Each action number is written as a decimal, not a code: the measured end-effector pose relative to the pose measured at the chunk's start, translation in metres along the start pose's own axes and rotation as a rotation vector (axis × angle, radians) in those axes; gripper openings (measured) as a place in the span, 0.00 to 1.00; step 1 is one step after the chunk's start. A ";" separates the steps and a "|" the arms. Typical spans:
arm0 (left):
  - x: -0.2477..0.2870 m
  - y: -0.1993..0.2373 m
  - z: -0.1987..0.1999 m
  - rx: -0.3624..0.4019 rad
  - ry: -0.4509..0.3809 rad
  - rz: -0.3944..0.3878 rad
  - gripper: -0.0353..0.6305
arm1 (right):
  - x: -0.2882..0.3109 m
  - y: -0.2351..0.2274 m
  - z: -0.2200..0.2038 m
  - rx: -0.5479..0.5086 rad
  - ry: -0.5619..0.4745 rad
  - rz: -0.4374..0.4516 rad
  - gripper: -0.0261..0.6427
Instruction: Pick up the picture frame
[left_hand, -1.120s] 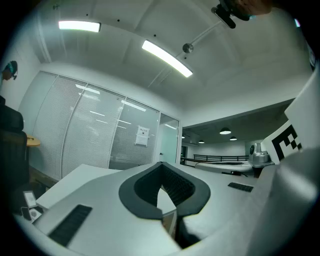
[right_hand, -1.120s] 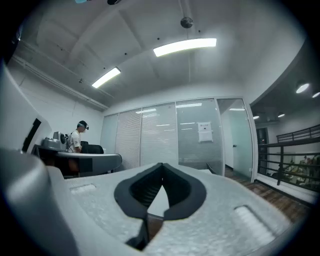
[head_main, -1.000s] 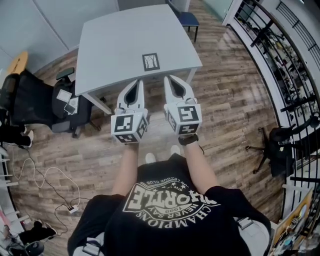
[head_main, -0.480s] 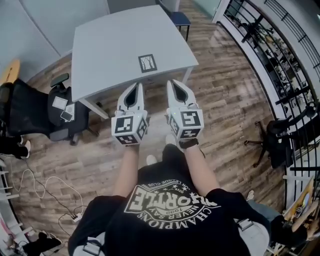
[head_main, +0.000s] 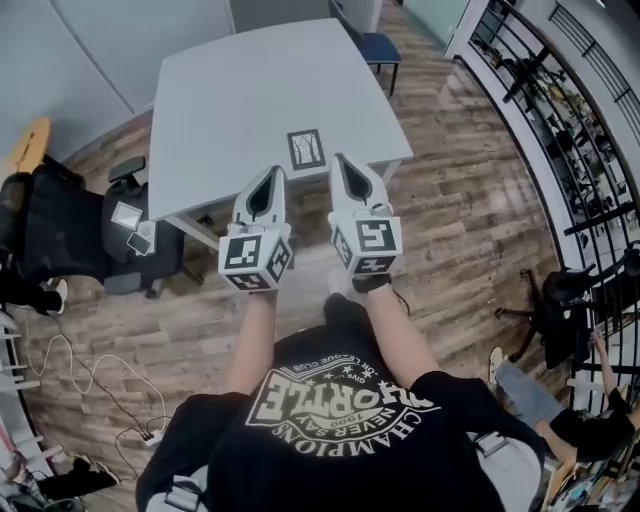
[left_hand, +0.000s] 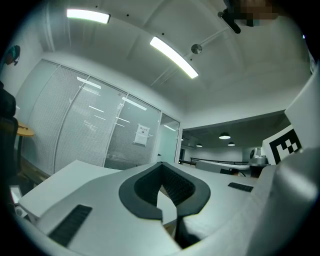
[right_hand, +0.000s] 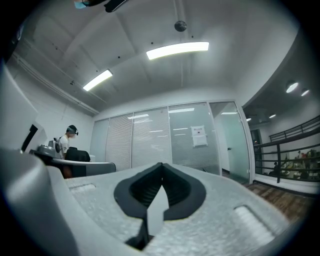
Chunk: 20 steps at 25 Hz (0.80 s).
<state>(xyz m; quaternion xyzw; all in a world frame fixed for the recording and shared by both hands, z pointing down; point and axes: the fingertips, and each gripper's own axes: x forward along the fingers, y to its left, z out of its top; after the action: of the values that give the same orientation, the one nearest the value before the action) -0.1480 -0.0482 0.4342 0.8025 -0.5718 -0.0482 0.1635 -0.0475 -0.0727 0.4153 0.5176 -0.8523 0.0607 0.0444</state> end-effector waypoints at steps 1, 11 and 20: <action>0.011 0.004 0.001 0.000 -0.005 0.006 0.06 | 0.013 -0.005 0.000 0.000 -0.001 0.013 0.03; 0.118 0.041 0.014 0.023 -0.023 0.100 0.06 | 0.123 -0.066 0.009 0.002 0.002 0.050 0.04; 0.160 0.046 -0.040 -0.016 0.092 0.129 0.06 | 0.155 -0.101 -0.050 0.055 0.138 0.075 0.04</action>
<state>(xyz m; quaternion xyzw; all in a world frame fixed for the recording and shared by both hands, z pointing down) -0.1244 -0.2023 0.5041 0.7640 -0.6137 -0.0054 0.1989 -0.0283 -0.2469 0.4922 0.4810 -0.8640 0.1211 0.0865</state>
